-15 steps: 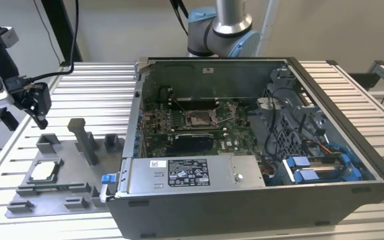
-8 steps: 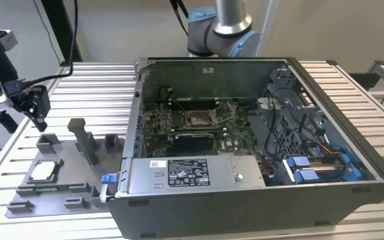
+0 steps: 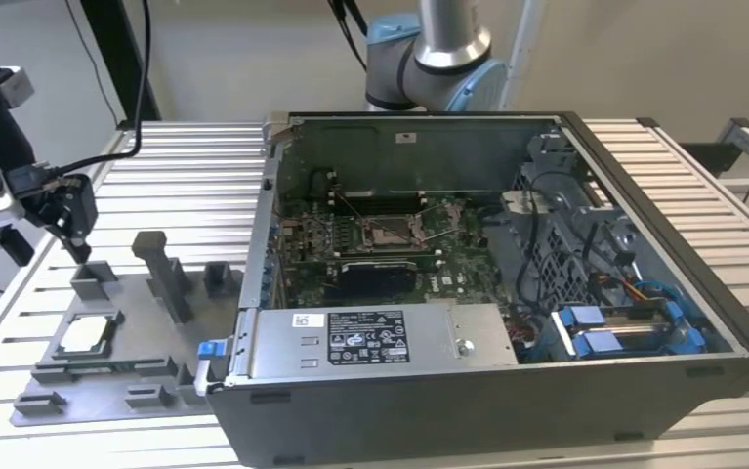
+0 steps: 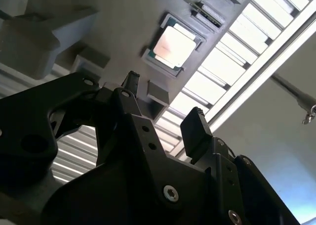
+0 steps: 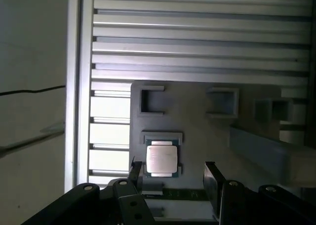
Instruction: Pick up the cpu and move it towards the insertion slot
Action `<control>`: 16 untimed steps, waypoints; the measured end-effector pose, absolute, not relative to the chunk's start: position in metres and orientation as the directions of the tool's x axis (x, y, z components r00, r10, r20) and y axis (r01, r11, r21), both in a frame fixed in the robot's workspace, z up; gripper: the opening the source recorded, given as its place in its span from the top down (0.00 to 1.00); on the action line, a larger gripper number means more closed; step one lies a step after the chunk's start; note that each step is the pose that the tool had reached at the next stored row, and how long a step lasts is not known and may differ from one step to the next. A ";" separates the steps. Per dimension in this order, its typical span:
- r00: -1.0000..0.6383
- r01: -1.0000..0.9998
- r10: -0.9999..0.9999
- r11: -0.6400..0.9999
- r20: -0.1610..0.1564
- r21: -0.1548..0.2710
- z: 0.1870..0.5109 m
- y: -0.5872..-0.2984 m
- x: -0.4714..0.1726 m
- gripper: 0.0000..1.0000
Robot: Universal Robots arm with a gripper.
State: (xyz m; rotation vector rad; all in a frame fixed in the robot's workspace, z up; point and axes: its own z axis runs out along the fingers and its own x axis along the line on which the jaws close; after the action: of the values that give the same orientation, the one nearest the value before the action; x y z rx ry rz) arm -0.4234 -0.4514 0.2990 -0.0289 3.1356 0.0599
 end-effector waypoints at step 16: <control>-1.000 -0.019 -0.018 0.999 -0.006 0.038 0.287 -0.452 -0.425 0.00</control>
State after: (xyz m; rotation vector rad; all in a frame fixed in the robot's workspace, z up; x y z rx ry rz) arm -0.4249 -0.4523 0.2871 -0.0290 3.1357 0.0597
